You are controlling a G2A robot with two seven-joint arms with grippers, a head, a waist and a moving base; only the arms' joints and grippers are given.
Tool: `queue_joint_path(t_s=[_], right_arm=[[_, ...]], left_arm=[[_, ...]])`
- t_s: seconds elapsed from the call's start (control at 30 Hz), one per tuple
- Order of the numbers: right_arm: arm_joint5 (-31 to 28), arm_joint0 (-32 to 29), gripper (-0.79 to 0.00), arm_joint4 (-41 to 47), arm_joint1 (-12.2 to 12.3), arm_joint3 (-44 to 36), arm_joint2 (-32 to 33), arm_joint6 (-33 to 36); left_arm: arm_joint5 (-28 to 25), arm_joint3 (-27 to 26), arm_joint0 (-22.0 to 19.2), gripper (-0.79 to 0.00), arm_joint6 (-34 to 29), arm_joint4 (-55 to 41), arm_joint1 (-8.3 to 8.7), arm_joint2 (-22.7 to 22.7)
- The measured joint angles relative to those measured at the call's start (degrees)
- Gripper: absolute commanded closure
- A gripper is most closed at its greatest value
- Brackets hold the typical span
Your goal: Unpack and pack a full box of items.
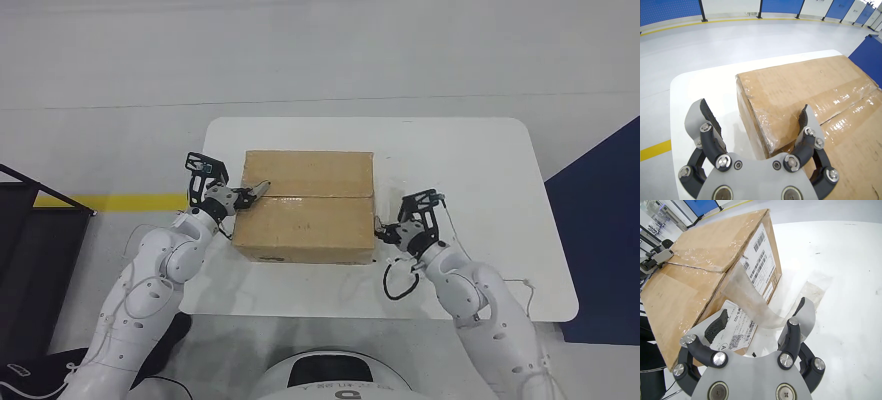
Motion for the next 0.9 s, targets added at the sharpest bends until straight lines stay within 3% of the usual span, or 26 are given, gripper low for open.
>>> queue_joint_path(t_s=[0.27,0.6,0.9], right_arm=[[-3.9,-6.5,-0.785,2.6,0.7,-5.3,5.4,-3.2],[-3.6,-6.3,-0.785,2.5,0.7,-5.0,5.4,-3.2],[0.9,-1.5,-0.785,2.9,0.3,1.6,3.5,-3.1]], left_arm=[[0.0,0.0,0.0,-0.785,0.0,0.0,0.0,0.0],[0.0,0.0,0.0,-0.785,0.0,0.0,0.0,0.0],[0.0,0.0,0.0,-0.785,0.0,0.0,0.0,0.0]])
